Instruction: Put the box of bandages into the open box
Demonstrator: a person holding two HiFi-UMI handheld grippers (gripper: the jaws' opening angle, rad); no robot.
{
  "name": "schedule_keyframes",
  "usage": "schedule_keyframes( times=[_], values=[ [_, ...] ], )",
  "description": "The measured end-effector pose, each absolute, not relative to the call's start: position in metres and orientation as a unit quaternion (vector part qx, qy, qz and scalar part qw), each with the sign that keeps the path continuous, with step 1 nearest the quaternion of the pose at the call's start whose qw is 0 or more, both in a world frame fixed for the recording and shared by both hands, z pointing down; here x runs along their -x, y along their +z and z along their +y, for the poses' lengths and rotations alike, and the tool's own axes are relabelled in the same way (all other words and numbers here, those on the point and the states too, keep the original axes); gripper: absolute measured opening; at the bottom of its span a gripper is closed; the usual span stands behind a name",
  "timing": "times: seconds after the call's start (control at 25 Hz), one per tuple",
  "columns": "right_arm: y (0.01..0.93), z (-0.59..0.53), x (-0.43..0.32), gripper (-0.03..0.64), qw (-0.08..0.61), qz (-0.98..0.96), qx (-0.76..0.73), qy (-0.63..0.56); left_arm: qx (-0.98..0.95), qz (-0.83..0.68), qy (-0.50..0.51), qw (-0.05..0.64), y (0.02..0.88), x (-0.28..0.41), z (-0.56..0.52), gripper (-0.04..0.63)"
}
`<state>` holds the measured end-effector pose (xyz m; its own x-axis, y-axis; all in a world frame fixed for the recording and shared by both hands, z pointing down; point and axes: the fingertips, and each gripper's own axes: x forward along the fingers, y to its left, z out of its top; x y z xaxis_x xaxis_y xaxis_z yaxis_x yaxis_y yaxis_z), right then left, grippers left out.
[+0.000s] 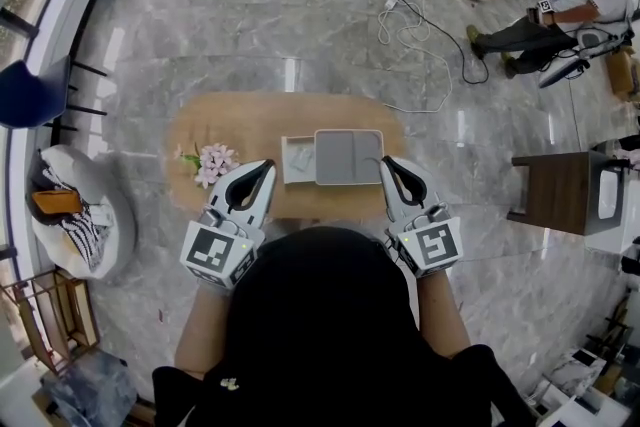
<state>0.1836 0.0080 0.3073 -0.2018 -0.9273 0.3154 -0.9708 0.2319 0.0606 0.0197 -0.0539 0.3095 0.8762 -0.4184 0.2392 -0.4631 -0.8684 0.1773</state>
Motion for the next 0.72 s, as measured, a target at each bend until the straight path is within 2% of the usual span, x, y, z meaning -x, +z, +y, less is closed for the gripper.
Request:
schedule_keyframes(
  times=[0.72],
  values=[
    [0.3116,0.0086,-0.1936,-0.002,0.15,-0.775,-0.609,0.075,-0.959,-0.231,0.112,0.116,0.3135,-0.0284,-0.047,0.011]
  ],
)
